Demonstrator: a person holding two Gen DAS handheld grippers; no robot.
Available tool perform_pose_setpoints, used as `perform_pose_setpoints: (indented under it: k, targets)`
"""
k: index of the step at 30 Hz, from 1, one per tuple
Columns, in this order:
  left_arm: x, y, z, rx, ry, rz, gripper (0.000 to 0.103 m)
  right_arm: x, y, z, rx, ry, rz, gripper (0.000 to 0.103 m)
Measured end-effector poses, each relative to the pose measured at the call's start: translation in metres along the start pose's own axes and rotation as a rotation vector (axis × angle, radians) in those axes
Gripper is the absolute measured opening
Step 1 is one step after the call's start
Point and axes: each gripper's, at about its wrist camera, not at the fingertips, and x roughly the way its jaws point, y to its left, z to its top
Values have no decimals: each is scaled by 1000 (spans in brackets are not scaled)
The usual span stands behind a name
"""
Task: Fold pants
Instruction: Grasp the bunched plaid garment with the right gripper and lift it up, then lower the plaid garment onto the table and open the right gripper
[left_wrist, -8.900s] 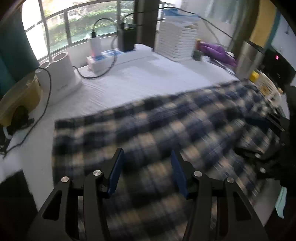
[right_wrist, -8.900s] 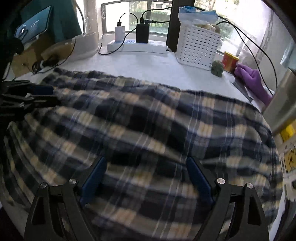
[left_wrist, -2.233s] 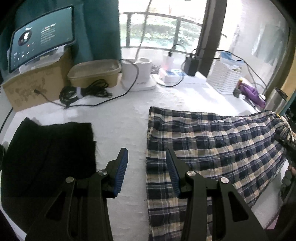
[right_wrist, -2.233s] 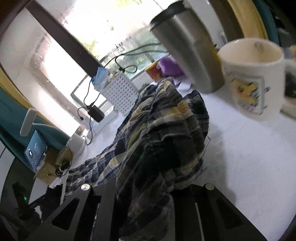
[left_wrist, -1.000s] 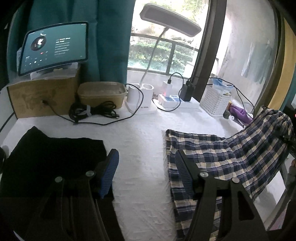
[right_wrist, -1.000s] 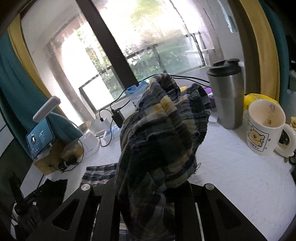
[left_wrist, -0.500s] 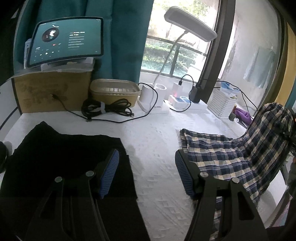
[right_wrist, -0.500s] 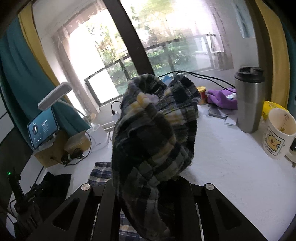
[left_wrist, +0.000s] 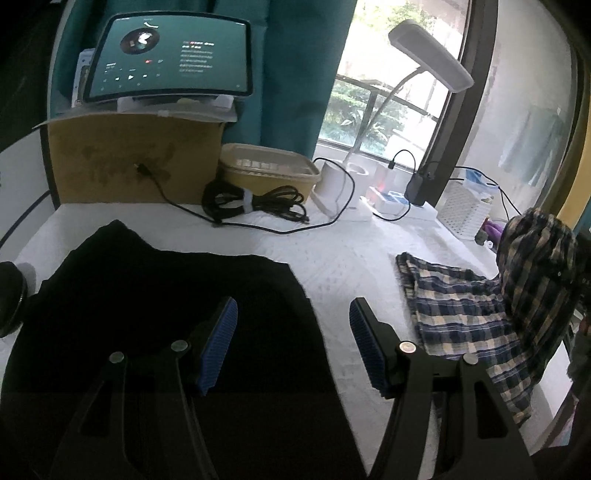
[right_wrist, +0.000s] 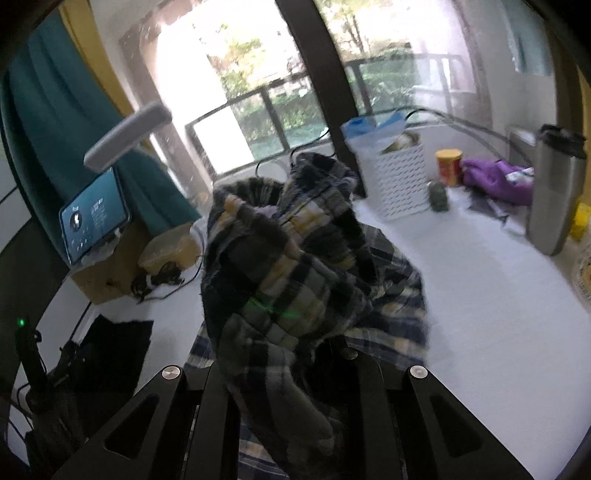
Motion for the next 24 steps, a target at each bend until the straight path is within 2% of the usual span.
perform_pose_setpoints:
  k: [11, 24]
  targets:
    - [2, 25, 1, -2, 6, -8, 63, 54, 39, -26, -33, 121, 0, 15]
    - [2, 40, -3, -12, 19, -11, 63, 87, 62, -46, -57, 206, -4, 15]
